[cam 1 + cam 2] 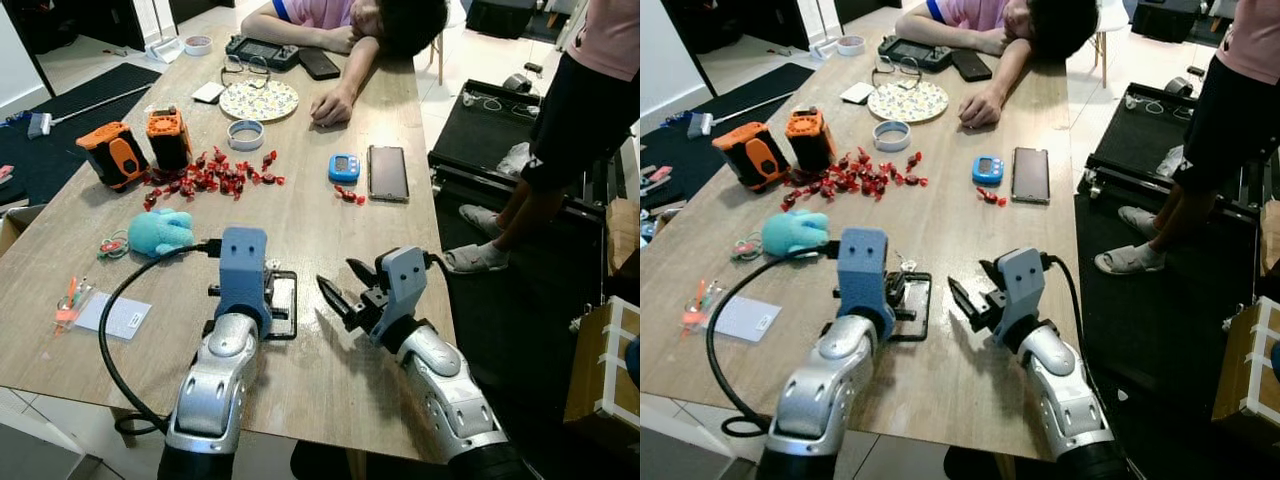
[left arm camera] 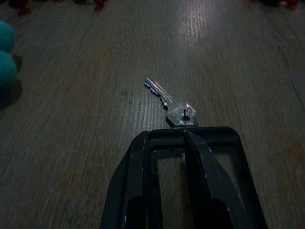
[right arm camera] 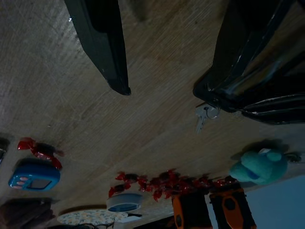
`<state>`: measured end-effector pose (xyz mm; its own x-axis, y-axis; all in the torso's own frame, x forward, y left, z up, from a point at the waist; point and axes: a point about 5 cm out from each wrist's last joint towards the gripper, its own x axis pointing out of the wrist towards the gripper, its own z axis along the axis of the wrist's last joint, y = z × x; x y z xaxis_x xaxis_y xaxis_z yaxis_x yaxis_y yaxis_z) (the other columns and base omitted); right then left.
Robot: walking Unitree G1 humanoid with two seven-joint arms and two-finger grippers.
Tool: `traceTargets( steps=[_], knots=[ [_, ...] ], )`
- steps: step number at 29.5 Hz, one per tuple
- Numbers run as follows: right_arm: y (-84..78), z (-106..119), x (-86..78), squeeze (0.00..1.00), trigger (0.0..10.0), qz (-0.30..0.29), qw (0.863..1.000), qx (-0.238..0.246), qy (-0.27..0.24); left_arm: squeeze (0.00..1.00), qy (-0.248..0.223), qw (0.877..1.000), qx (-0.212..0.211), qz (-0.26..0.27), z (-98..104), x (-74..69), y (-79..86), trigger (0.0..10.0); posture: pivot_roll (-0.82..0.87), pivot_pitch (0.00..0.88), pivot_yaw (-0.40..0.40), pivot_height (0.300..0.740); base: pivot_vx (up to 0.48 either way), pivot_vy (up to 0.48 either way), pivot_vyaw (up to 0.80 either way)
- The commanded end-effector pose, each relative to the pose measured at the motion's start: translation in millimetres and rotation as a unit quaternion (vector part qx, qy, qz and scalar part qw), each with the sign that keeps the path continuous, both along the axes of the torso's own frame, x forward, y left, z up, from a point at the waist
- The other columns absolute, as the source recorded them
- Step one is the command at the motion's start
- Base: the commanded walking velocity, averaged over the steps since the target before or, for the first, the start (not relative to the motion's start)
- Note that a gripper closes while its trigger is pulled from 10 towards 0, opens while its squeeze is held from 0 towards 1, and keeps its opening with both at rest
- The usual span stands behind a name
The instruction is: Hang keys on a hook
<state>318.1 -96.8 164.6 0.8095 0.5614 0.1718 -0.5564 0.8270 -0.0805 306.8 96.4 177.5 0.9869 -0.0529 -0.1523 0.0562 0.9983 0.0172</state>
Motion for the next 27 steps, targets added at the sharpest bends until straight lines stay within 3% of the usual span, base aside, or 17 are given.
traceTargets(
  steps=[1, 19, 25, 27],
  knots=[
    [0.4, -7.4, -1.4, 0.0, 10.0, 0.004, 1.0, -0.004, 0.014, 0.0, 0.011, 1.0, 0.002, -0.01, -4.6, -1.4, -6.0, 10.0, 0.08, 0.254, 0.0, 0.74, 0.0, 0.0, 0.0],
    [0.8, -8.6, -1.4, 0.0, 10.0, 0.003, 1.0, -0.004, 0.017, 0.0, 0.011, 0.999, -0.001, -0.033, -4.4, -1.0, -24.7, 9.9, 0.08, 0.255, 0.004, 0.74, 0.0, 0.0, 0.0],
    [1.0, -8.5, -1.0, 0.0, 10.0, 0.003, 1.0, -0.003, 0.017, 0.0, 0.008, 1.0, 0.003, -0.025, -4.3, 3.9, -24.8, 9.7, 0.08, 0.257, 0.004, 0.74, 0.0, 0.0, 0.0],
    [0.9, -8.7, -1.2, 0.0, 10.0, 0.002, 1.0, -0.003, 0.017, 0.0, 0.005, 1.0, 0.008, -0.015, -3.9, 8.7, -23.1, 9.1, 0.07, 0.259, 0.004, 0.74, 0.0, 0.0, 0.0]
  ],
)
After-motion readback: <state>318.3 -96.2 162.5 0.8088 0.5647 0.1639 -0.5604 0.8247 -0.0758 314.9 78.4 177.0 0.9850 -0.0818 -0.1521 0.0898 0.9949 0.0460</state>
